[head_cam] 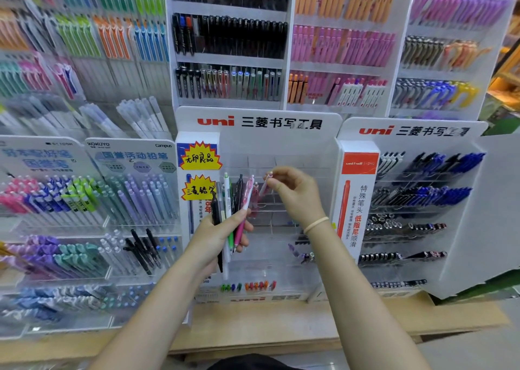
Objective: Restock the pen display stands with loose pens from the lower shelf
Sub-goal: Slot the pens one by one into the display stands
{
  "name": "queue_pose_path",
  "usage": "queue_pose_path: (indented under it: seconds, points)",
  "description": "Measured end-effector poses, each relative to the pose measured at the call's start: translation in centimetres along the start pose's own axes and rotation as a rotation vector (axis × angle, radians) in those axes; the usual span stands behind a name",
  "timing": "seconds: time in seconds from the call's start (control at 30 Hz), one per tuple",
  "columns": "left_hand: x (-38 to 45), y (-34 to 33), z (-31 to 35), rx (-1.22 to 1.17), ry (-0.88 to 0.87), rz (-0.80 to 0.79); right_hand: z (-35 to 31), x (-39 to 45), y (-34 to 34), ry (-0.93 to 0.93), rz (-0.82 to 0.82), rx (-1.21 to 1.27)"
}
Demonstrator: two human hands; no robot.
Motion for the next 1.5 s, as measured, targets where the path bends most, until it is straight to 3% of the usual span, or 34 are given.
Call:
queue_pose_path:
  seconds: [0.43,0.57,0.67,0.77,0.87,1.03,1.3,1.5]
  points:
    - [0.2,0.6,-0.1,-0.031,-0.014,0.017,1.0,0.4,-0.9,0.111,-0.08,-0.351]
    - [0.3,0.7,-0.1,-0.043,-0.029,-0.006,0.2,-0.4,-0.4,0.275,-0.04,-0.576]
    - [0.3,0.8,0.0,-0.052,-0.021,-0.037,-1.3,-1.9,0.5,0.23,0.103,-0.385]
    - [0.3,0.6,-0.2,-0.045,-0.023,-0.065,-2.5,-2.5,0.6,-0.033,-0.072,-0.028]
    - [0.3,0.1,-0.5,-0.021,-0.01,-0.109,-2.6,-2.9,0.7,-0.112,-0.171,0.126]
    - [0.4,0.0,-0.7,-0.018,0.002,-0.075,-2.8,-2.7,2.7,-0.121,0.019,0.286]
    - [0.6,-1.0,0.7,-0.018,-0.031,-0.059,-5.1,-1.4,5.4,0.088,0.224,0.161]
    - [1.0,-0.7,0.4,-0.03,-0.038,-0.053,-3.8,-0.3,3.4,0.075,0.152,0.057]
Point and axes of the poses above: each hand's wrist, its own x-axis towards the middle knuckle, its own y-axis out of the back of the hand, z = x × y, the point moved 2 cm from there along x, towards the middle knuckle, and after that the axes turned 11 degrees about -x, right-handed, at the moved point
